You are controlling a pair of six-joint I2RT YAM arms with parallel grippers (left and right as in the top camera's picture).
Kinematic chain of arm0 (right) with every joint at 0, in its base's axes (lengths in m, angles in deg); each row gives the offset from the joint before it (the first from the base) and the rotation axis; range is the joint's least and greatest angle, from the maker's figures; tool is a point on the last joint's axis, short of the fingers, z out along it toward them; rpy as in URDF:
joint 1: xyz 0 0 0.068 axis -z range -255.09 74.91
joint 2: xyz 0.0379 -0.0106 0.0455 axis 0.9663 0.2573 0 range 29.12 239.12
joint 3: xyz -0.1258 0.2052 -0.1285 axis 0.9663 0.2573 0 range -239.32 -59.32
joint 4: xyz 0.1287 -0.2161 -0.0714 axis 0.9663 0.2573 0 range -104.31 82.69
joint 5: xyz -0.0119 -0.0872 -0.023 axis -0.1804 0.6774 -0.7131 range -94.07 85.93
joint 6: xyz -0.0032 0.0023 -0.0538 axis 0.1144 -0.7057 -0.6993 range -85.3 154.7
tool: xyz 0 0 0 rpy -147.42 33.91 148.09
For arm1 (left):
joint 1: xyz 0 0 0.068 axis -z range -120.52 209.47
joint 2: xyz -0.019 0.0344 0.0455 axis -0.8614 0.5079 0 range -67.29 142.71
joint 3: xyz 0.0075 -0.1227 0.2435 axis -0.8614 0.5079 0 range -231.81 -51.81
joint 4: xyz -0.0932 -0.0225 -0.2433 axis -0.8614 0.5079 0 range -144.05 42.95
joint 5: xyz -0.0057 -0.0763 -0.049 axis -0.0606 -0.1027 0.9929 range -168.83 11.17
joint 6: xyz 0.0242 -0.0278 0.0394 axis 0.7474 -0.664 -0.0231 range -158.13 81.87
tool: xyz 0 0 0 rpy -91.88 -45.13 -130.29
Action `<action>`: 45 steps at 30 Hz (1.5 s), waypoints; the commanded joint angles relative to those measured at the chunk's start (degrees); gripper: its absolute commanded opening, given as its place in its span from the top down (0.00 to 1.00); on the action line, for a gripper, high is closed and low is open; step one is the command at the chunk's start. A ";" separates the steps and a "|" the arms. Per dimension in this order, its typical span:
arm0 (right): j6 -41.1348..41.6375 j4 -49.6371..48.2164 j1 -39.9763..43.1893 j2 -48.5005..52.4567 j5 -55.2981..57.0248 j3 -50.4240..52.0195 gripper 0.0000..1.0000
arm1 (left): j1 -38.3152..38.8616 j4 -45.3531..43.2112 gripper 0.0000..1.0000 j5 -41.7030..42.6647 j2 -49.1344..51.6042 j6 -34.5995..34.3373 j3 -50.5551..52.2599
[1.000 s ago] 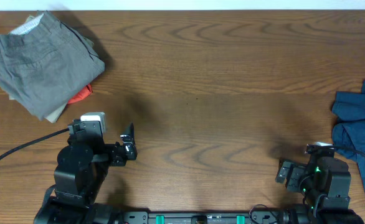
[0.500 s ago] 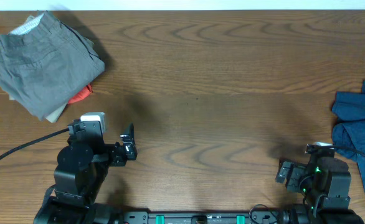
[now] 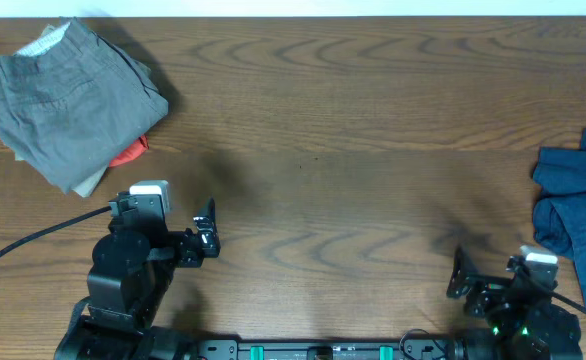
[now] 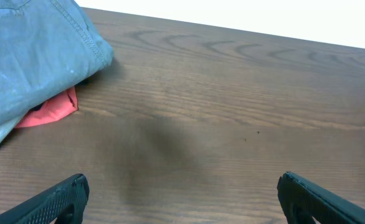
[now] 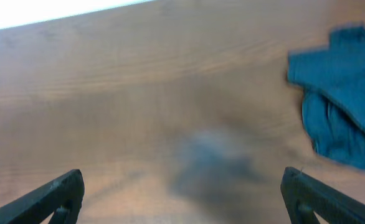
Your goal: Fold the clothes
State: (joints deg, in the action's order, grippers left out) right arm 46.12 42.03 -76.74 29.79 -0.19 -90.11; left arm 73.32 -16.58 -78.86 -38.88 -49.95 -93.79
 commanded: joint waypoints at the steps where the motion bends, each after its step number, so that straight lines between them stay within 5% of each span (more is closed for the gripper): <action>1: -1.38 -5.40 -0.68 -0.37 -0.09 2.62 0.01 | 0.17 0.02 0.02 -0.63 -0.07 -0.09 0.31; 15: -7.78 -52.85 -0.68 -0.39 -2.71 30.71 0.01 | 0.17 0.02 0.02 -0.63 -0.07 -0.09 0.31; 45: -9.79 -52.11 -1.38 -0.39 -4.74 30.47 0.01 | 0.17 0.02 0.02 -0.63 -0.07 -0.09 0.31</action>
State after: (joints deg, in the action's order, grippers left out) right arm 37.01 -9.90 -77.59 29.85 -4.52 -59.99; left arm 73.41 -16.55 -78.89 -38.88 -49.95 -93.59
